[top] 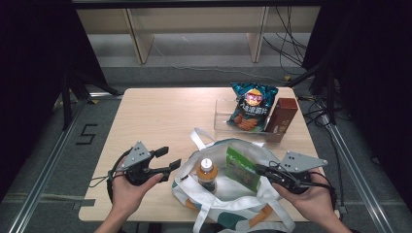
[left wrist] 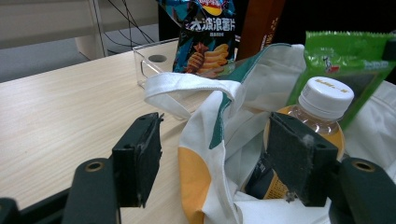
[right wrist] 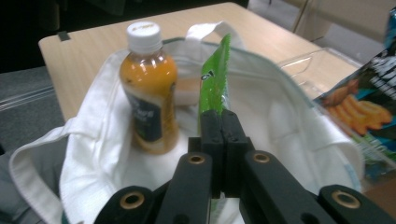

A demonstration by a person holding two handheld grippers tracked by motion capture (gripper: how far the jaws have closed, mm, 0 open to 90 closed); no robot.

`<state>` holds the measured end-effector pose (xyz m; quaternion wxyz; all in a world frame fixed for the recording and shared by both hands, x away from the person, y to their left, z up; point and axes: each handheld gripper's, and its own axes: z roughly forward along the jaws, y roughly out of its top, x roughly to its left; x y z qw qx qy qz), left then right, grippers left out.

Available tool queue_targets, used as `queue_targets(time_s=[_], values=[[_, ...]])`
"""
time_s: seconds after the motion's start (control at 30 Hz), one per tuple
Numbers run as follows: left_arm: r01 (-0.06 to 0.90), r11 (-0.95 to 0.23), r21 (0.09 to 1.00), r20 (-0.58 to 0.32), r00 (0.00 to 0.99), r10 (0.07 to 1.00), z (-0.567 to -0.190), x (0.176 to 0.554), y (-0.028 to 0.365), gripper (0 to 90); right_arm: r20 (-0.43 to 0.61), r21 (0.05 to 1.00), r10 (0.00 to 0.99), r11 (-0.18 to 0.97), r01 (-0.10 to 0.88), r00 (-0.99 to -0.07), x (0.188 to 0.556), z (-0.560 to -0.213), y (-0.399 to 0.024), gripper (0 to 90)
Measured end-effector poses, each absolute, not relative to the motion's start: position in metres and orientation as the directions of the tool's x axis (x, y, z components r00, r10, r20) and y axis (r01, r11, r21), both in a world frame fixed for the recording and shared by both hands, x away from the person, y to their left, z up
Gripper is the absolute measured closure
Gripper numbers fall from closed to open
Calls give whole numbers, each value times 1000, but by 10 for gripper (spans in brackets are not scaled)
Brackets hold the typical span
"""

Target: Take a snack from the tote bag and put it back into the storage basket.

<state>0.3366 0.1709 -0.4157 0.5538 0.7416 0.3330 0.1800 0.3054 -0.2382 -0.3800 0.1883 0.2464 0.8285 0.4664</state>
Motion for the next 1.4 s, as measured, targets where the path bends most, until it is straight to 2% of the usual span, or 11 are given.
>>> queue_targets(time_s=[0.43, 1.07, 1.17, 1.23, 1.3, 1.4], values=[[295, -164, 941, -104, 715, 692, -416, 337, 171, 349, -156, 897, 623, 415, 155, -767, 313, -351, -247, 900], [295, -164, 941, -102, 712, 694, -416, 337, 171, 349, -141, 943, 651, 319, 99, -746, 318, -330, -251, 900], [295, -164, 941, -102, 712, 694, -416, 337, 171, 349, -166, 941, 647, 329, 76, -744, 319, -325, -252, 900], [294, -165, 941, -101, 713, 693, -416, 337, 171, 349, -146, 940, 655, 325, 102, -742, 318, -323, -253, 900], [293, -165, 942, -100, 713, 694, -416, 337, 170, 349, -165, 945, 664, 317, 75, -729, 318, -321, -254, 900], [292, -164, 942, -100, 713, 694, -415, 337, 170, 349, -151, 947, 666, 310, 86, -731, 319, -319, -255, 900]])
